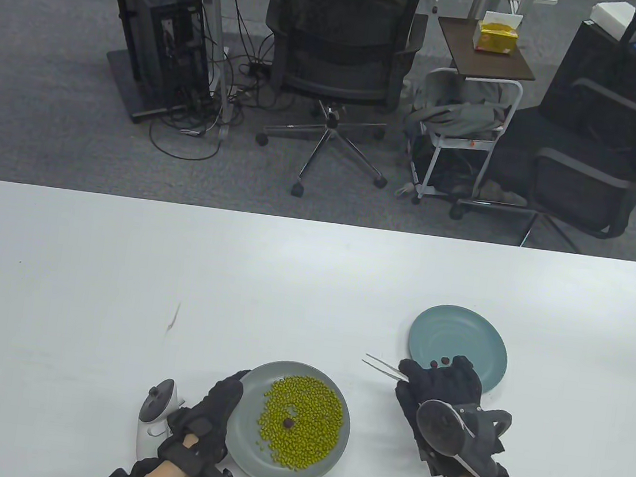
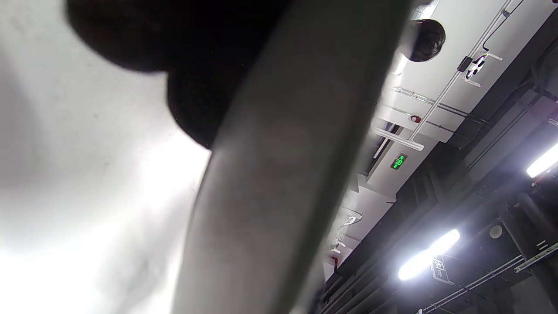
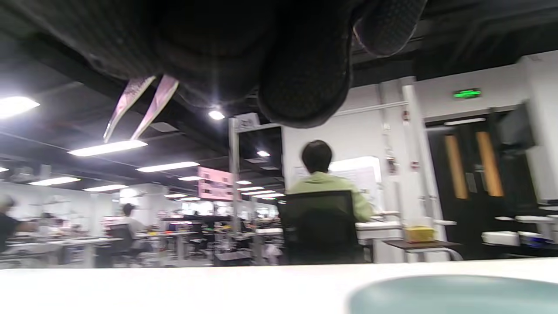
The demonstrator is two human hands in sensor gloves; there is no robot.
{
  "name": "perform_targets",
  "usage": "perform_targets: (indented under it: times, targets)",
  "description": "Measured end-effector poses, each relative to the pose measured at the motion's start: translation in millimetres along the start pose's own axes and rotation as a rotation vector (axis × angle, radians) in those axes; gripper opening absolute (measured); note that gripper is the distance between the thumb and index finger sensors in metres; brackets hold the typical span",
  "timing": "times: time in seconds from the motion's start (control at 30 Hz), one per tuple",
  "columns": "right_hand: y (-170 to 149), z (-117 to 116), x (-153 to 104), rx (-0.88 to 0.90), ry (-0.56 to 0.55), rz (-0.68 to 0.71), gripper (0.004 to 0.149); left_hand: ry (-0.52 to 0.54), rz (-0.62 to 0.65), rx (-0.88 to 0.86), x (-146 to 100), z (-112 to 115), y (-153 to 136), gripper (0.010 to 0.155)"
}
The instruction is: Pick cranberries with tweezers into plate
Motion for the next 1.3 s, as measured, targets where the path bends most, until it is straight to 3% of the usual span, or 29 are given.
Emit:
perform_targets:
  times: [0.2, 0.4, 1.3]
  targets:
    - [68.9, -2.9, -19.0, -0.004, 0.005, 0.231, 0.048, 0.015, 0.000, 0.006, 0.5, -3.2, -0.8, 0.062]
    - [93.8, -12.7, -26.7, -0.030, 0.028, 0.355, 0.048, 0.017, -0.002, 0.009, 0.4, -3.5, -0.5, 0.062]
    - [101.2, -16.7, -27.6, -0.044, 0.069, 0.383, 0.048, 0.010, -0.003, 0.020, 0.4, -1.7, -1.2, 0.062]
Point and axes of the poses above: the tracker on the back of each hand, its own y axis roughly to the thumb side, its own x axis roughly from the wrist to the fingertips, z = x × y, the point moved 5 cm from there along x, roughly from the wrist to the fingertips, and after that the axes turned 9 degrees about y, right-handed, at the moved point
